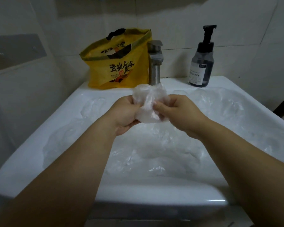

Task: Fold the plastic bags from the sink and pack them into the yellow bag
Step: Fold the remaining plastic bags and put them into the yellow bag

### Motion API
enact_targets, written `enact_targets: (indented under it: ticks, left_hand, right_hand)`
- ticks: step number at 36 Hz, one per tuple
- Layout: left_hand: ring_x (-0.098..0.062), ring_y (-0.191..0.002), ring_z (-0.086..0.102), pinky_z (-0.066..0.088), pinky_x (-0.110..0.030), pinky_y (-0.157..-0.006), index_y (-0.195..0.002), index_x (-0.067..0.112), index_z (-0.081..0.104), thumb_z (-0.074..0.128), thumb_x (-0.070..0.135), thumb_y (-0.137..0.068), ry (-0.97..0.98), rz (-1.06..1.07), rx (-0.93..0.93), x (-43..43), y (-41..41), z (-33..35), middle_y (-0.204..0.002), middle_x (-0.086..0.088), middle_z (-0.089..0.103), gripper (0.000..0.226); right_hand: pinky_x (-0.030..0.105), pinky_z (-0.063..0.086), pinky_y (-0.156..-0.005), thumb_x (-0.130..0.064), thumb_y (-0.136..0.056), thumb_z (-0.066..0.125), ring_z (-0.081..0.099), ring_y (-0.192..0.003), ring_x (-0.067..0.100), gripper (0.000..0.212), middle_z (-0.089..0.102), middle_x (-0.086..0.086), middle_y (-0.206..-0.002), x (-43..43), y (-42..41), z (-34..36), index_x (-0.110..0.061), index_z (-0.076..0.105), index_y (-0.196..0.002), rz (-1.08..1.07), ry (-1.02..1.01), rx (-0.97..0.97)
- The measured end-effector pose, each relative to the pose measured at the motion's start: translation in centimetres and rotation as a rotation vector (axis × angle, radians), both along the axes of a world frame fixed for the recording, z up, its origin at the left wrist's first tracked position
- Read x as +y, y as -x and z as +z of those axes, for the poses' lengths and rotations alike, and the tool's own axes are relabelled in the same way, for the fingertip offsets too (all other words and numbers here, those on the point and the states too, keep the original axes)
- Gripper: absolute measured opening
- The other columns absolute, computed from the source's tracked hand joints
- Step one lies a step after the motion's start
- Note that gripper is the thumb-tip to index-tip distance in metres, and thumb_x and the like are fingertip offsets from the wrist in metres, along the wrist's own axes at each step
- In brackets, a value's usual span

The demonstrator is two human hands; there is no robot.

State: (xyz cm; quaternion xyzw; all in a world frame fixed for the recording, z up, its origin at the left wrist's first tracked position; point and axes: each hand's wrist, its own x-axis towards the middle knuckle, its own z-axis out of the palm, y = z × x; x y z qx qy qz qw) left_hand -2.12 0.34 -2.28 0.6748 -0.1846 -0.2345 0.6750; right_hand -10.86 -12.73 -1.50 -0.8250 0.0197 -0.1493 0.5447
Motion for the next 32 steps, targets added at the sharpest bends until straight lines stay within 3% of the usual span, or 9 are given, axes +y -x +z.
enact_targets:
  ticks: [6, 10, 15, 20, 22, 24, 26, 29, 32]
  left_hand:
    - [-0.014, -0.087, 0.068, 0.059, -0.024, -0.075, -0.104, 0.013, 0.066, 0.062, -0.004, -0.086, 0.058, -0.121, 0.008, -0.4, 0.5, 0.3, -0.096, -0.004, 0.071, 0.025]
    - [-0.008, -0.072, 0.063, 0.055, -0.018, -0.063, -0.102, 0.013, 0.063, 0.051, -0.009, -0.090, 0.108, -0.204, 0.064, 0.0, 0.4, 0.5, -0.087, -0.002, 0.066, 0.028]
    - [-0.007, -0.071, 0.060, 0.051, -0.018, -0.059, -0.101, 0.015, 0.064, 0.062, 0.004, -0.070, -0.027, -0.300, 0.012, 0.6, 0.2, 0.3, -0.084, 0.003, 0.066, 0.033]
    - [-0.026, -0.101, 0.067, 0.054, -0.040, -0.088, -0.112, 0.011, 0.065, 0.080, 0.021, -0.057, 0.161, -0.343, 0.156, 1.1, 0.0, 1.0, -0.109, -0.010, 0.070, 0.058]
    - [-0.027, -0.102, 0.069, 0.057, -0.041, -0.086, -0.115, 0.007, 0.064, 0.085, 0.040, -0.059, 0.135, -0.397, 0.171, 1.2, 0.3, 1.1, -0.111, -0.016, 0.070, 0.069]
    - [-0.018, -0.082, 0.073, 0.058, -0.027, -0.070, -0.105, 0.009, 0.066, 0.070, 0.041, -0.075, 0.002, -0.332, 0.088, 1.0, 0.7, 1.1, -0.091, -0.012, 0.074, 0.044]
    - [-0.021, -0.090, 0.072, 0.058, -0.031, -0.079, -0.104, 0.009, 0.069, 0.066, 0.030, -0.078, -0.096, -0.222, -0.009, 0.7, 0.7, 0.8, -0.097, -0.012, 0.074, 0.033]
    - [-0.029, -0.104, 0.067, 0.051, -0.041, -0.095, -0.105, 0.010, 0.069, 0.063, 0.019, -0.090, -0.043, 0.000, -0.033, 0.4, 0.1, 0.5, -0.107, -0.013, 0.072, 0.019]
    - [-0.024, -0.093, 0.067, 0.055, -0.036, -0.081, -0.109, 0.010, 0.065, 0.058, 0.019, -0.096, 0.071, 0.129, -0.008, 0.1, -0.4, 0.5, -0.104, -0.011, 0.071, 0.018]
  right_hand:
    - [0.042, 0.052, -0.086, -0.035, -0.082, 0.071, 0.061, -0.089, 0.020, 0.041, 0.065, 0.016, -0.102, -0.5, -0.9, -0.3, -0.003, 0.062, -0.106, -0.224, -0.141, 0.056]
    - [0.037, 0.055, -0.078, -0.042, -0.074, 0.076, 0.061, -0.105, 0.025, 0.074, 0.060, 0.006, -0.121, -1.0, -0.9, 0.2, -0.012, 0.044, -0.133, -0.125, -0.500, 0.266]
    - [0.024, 0.058, -0.058, -0.010, -0.086, 0.066, 0.070, -0.066, 0.014, 0.009, 0.068, 0.003, -0.085, -1.1, -0.3, 0.5, -0.013, 0.058, -0.087, -0.052, -0.657, 0.203]
    - [0.035, 0.060, -0.071, -0.006, -0.078, 0.074, 0.070, -0.083, 0.024, 0.053, 0.061, 0.009, -0.107, -1.3, -0.5, 0.7, -0.012, 0.049, -0.124, -0.058, -0.546, 0.173]
    - [0.045, 0.058, -0.081, -0.008, -0.074, 0.078, 0.069, -0.091, 0.030, 0.061, 0.061, 0.012, -0.109, -1.1, -0.4, 0.5, -0.019, 0.046, -0.125, -0.026, -0.407, 0.213]
    - [0.050, 0.055, -0.086, -0.009, -0.073, 0.079, 0.068, -0.095, 0.032, 0.063, 0.062, 0.013, -0.105, -0.8, -0.4, 0.2, -0.023, 0.044, -0.123, 0.010, -0.286, 0.245]
    - [0.048, 0.054, -0.088, -0.009, -0.073, 0.079, 0.068, -0.095, 0.031, 0.073, 0.061, 0.010, -0.103, -0.6, -0.5, 0.1, -0.022, 0.040, -0.134, 0.013, -0.307, 0.244]
    - [0.042, 0.057, -0.086, -0.019, -0.075, 0.077, 0.067, -0.099, 0.030, 0.087, 0.059, 0.011, -0.112, -1.3, -1.0, 0.0, -0.023, 0.028, -0.146, 0.008, -0.554, 0.226]
    - [0.040, 0.057, -0.082, -0.036, -0.066, 0.076, 0.059, -0.112, 0.036, 0.078, 0.060, 0.014, -0.122, -1.3, -1.1, 0.0, -0.013, 0.046, -0.134, 0.093, -0.596, 0.336]
